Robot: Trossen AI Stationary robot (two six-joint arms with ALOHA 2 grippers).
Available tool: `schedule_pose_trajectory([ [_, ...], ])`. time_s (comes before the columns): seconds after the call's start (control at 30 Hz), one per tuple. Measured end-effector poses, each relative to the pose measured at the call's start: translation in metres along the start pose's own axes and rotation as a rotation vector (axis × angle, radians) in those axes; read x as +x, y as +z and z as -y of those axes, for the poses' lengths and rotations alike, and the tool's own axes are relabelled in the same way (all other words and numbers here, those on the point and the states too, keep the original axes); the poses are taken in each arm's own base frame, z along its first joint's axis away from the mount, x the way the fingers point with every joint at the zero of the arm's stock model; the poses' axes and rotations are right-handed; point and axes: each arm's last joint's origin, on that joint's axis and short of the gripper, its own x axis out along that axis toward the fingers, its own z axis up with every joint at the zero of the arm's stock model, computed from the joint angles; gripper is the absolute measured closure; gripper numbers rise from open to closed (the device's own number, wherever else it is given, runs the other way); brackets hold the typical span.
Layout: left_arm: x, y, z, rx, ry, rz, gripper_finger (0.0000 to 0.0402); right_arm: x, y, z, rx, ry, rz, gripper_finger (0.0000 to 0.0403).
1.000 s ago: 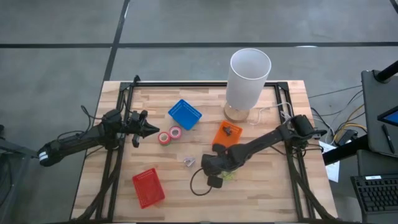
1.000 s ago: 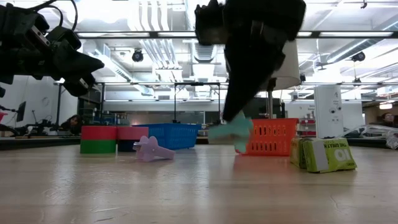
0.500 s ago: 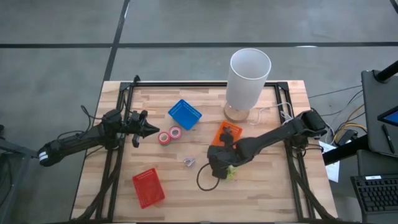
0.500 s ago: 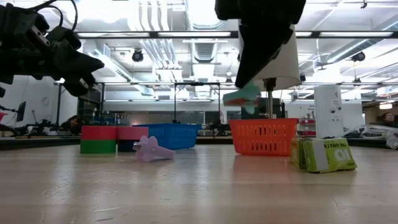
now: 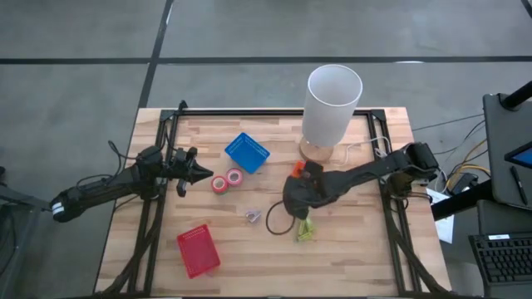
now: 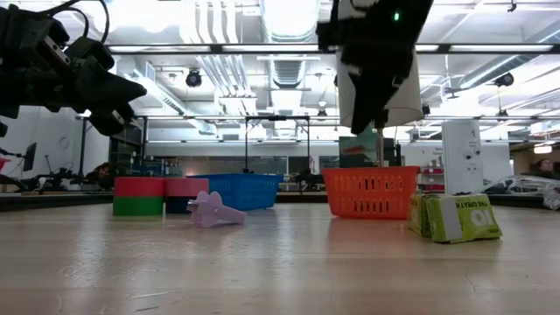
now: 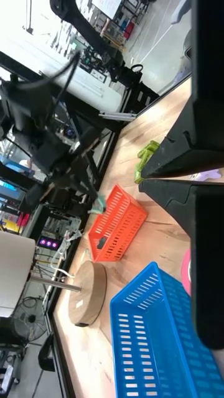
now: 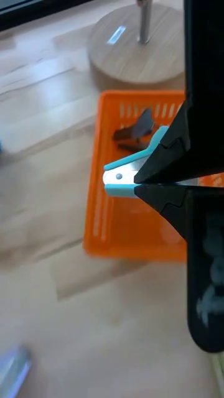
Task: Pick and place Stapler, Stapler remover, tape
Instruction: Put the blue staple remover into the orange basket
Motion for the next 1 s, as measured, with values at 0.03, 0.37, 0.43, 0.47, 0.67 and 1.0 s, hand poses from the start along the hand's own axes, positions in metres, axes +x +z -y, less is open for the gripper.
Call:
schedule_pose_trajectory([
  [0.03, 0.0, 0.0, 0.0, 0.0, 0.0, 0.0, 0.0383, 0.004, -0.001, 0.003, 0.003, -0.009, -0.01, 0.0395],
  [0.37, 0.0, 0.0, 0.0, 0.0, 0.0, -0.001, 0.0383, 0.036, -0.008, 0.03, 0.008, -0.069, -0.104, 0.0395],
  [0.43, 0.0, 0.0, 0.0, 0.0, 0.0, -0.001, 0.0383, 0.038, -0.01, 0.031, 0.008, -0.073, -0.109, 0.0394],
  [0.47, 0.0, 0.0, 0.0, 0.0, 0.0, -0.001, 0.0382, 0.039, -0.011, 0.031, 0.005, -0.073, -0.111, 0.0394],
  [0.67, 0.0, 0.0, 0.0, 0.0, 0.0, 0.0, 0.0382, 0.041, -0.009, 0.029, 0.018, -0.058, -0.082, 0.0394],
  [1.0, 0.0, 0.0, 0.0, 0.0, 0.0, 0.0, 0.0382, 0.044, -0.01, 0.028, 0.023, -0.055, -0.074, 0.0387],
])
